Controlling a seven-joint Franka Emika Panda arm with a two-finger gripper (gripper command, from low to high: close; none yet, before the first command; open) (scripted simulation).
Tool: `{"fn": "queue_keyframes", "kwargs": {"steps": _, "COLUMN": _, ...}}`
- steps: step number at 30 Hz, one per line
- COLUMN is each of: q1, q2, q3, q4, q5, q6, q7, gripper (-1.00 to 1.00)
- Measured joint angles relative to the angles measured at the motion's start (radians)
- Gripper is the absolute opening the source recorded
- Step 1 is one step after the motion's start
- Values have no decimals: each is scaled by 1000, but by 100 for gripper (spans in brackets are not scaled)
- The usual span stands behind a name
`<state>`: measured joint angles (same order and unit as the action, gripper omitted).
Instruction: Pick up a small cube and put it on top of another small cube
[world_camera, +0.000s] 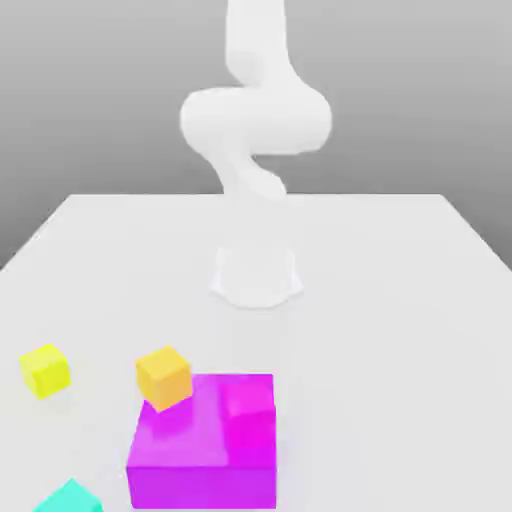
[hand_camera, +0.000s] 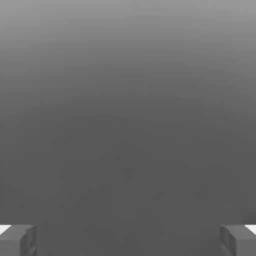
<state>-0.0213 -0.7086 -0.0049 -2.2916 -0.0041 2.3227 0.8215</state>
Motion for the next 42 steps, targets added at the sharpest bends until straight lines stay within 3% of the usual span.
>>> {"fn": "queue_keyframes", "kwargs": {"steps": 17, "q1": -121, "q2": 622, "q3": -73, "q4": 57, "q5": 0, "q6": 155, "q7": 126, "gripper": 0}}
{"fn": "queue_keyframes", "kwargs": {"steps": 30, "q1": -218, "q2": 1097, "q3": -111, "q4": 102, "q5": 89, "q6": 272, "q7": 158, "gripper": 0}}
{"fn": "queue_keyframes", "kwargs": {"steps": 34, "q1": -241, "q2": 1241, "q3": -91, "q4": 130, "q5": 116, "q6": 369, "q7": 145, "gripper": 0}}
{"fn": "queue_keyframes", "kwargs": {"steps": 35, "q1": -245, "q2": 1266, "q3": -87, "q4": 135, "q5": 120, "q6": 388, "q7": 142, "gripper": -100}}
{"fn": "queue_keyframes", "kwargs": {"steps": 42, "q1": -245, "q2": 1267, "q3": -86, "q4": 135, "q5": 121, "q6": 388, "q7": 142, "gripper": -100}}
